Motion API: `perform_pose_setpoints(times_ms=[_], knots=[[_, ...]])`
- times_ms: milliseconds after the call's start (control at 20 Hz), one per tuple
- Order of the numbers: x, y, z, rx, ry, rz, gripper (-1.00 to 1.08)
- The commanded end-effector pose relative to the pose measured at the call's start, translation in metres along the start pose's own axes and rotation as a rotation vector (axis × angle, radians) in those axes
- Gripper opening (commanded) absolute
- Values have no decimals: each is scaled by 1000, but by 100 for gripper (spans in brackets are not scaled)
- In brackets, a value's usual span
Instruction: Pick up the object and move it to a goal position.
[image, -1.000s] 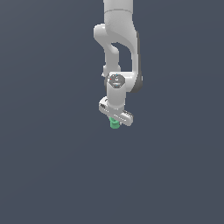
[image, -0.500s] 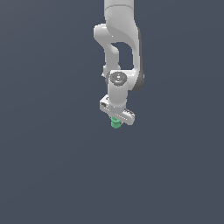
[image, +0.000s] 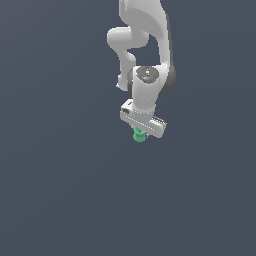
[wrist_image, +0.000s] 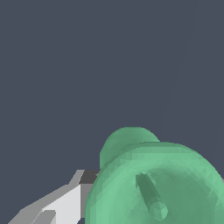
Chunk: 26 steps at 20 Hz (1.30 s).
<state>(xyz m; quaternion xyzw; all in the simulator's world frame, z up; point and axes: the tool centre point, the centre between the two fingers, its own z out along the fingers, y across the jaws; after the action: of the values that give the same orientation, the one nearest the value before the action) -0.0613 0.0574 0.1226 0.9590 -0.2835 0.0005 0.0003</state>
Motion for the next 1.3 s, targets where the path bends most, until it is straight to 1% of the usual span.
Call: perform_pose_setpoints(times_ms=[0, 500, 700, 950, 1250], knots=[[-3, -12, -23, 0, 1, 0, -100], [-12, -67, -123, -1, 1, 0, -100], [-15, -86, -156, -1, 0, 0, -100], [-17, -104, -186, 0, 0, 0, -100], [-17, -117, -206, 0, -1, -1, -100]])
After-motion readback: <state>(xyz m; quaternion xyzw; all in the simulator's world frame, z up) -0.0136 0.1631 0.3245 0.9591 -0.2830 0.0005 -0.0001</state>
